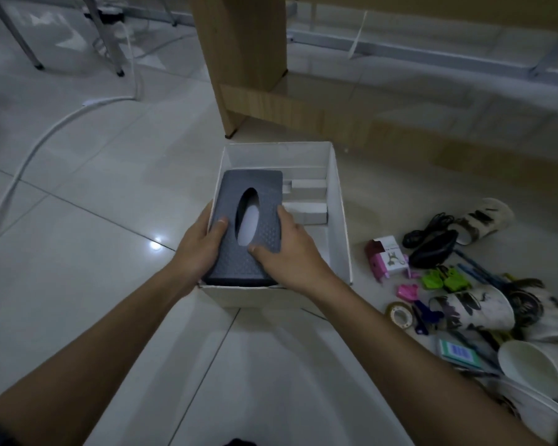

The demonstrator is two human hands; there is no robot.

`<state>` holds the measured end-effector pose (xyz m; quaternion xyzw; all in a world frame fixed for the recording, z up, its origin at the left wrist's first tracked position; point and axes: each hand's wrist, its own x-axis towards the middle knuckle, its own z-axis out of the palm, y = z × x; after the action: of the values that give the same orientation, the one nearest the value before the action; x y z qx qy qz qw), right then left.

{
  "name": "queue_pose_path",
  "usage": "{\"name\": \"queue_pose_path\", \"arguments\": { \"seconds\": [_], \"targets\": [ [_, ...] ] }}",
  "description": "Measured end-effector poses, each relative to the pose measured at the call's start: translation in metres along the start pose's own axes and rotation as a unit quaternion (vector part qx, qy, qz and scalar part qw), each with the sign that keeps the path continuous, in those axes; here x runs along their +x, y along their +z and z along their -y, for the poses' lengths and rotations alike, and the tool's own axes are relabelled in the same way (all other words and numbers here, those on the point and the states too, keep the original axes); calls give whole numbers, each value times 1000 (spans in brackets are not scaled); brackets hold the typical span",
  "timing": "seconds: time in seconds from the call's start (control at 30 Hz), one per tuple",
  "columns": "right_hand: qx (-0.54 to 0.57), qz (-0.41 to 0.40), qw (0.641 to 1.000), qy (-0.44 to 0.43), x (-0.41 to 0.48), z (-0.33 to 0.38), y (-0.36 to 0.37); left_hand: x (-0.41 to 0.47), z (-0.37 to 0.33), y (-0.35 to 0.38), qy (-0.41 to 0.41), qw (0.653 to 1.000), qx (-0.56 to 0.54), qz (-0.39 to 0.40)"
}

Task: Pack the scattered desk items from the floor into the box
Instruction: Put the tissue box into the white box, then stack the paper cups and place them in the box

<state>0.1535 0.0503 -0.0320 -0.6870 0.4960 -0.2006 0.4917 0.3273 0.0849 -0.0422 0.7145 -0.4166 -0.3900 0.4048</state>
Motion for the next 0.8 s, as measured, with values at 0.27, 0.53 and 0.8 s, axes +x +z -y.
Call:
{"name": "queue_pose_path", "arguments": {
  "seconds": [0.27,0.53,0.8],
  "targets": [
    [131,-184,974,-30,-48,-12,-34,-34,-62,62,356,906,199,-114],
    [157,-354,920,54,-140,-72,-119,-98,-91,190,364,918,116,103],
    [174,-426,876,144,-226,-139,-140,-137,-80,273,316,896,181,256]
  ]
}}
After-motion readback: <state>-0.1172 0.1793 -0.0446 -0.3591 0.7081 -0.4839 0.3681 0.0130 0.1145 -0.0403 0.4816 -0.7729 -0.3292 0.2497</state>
